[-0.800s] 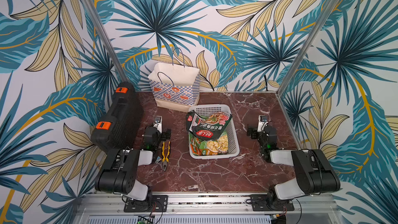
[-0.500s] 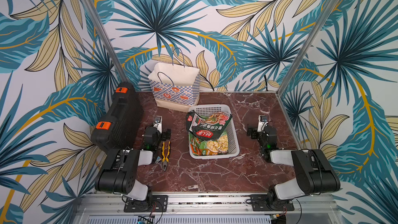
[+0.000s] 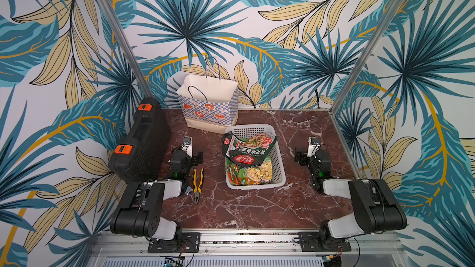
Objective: Place the condiment packets inside the bag
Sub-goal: Move the storage box to the center of the board.
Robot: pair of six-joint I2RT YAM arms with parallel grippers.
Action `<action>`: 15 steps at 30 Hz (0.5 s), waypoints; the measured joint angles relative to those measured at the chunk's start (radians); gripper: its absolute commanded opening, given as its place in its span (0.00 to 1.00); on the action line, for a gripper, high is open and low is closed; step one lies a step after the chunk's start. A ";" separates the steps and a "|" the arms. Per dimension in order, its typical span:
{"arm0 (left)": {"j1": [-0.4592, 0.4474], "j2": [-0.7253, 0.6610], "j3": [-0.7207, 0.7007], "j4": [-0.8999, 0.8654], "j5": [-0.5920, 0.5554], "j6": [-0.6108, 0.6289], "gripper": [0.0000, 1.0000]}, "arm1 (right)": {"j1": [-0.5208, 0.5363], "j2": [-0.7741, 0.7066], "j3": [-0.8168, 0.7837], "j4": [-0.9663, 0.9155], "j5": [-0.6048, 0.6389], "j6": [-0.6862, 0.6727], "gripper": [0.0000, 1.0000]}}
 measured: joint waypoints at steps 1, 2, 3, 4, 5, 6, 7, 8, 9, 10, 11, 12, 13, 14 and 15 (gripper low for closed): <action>-0.003 -0.032 -0.011 0.003 -0.014 0.000 1.00 | 0.000 -0.025 0.001 -0.020 0.002 0.000 1.00; -0.006 -0.069 -0.024 0.006 -0.028 0.000 1.00 | 0.000 -0.059 0.007 -0.060 0.008 0.005 1.00; -0.012 -0.108 -0.037 0.009 -0.039 0.000 1.00 | 0.000 -0.093 0.025 -0.117 0.016 0.014 1.00; -0.017 -0.144 -0.047 0.008 -0.048 0.000 1.00 | 0.000 -0.118 0.048 -0.170 0.019 0.023 1.00; -0.024 -0.184 -0.053 0.000 -0.060 -0.003 1.00 | 0.000 -0.148 0.095 -0.253 0.023 0.031 1.00; -0.028 -0.226 -0.054 -0.019 -0.077 -0.014 1.00 | 0.000 -0.169 0.137 -0.312 0.022 0.042 1.00; -0.032 -0.267 -0.053 -0.043 -0.095 -0.034 1.00 | 0.000 -0.186 0.166 -0.352 0.016 0.052 1.00; -0.035 -0.315 -0.053 -0.074 -0.113 -0.056 1.00 | 0.000 -0.211 0.198 -0.404 0.006 0.067 1.00; -0.037 -0.359 -0.050 -0.113 -0.128 -0.082 1.00 | 0.000 -0.237 0.217 -0.446 -0.001 0.082 1.00; -0.037 -0.393 -0.046 -0.149 -0.137 -0.104 1.00 | 0.000 -0.262 0.229 -0.483 -0.009 0.098 1.00; -0.037 -0.425 -0.040 -0.188 -0.137 -0.129 1.00 | 0.000 -0.288 0.239 -0.526 -0.021 0.119 1.00; -0.037 -0.451 -0.031 -0.229 -0.134 -0.154 1.00 | 0.000 -0.313 0.250 -0.575 -0.031 0.138 1.00; -0.037 -0.472 -0.024 -0.267 -0.127 -0.181 1.00 | 0.000 -0.333 0.262 -0.620 -0.041 0.157 1.00; -0.037 -0.492 -0.013 -0.312 -0.116 -0.213 1.00 | 0.000 -0.352 0.274 -0.668 -0.054 0.178 1.00; -0.037 -0.511 -0.003 -0.359 -0.105 -0.246 1.00 | 0.000 -0.371 0.287 -0.715 -0.068 0.200 1.00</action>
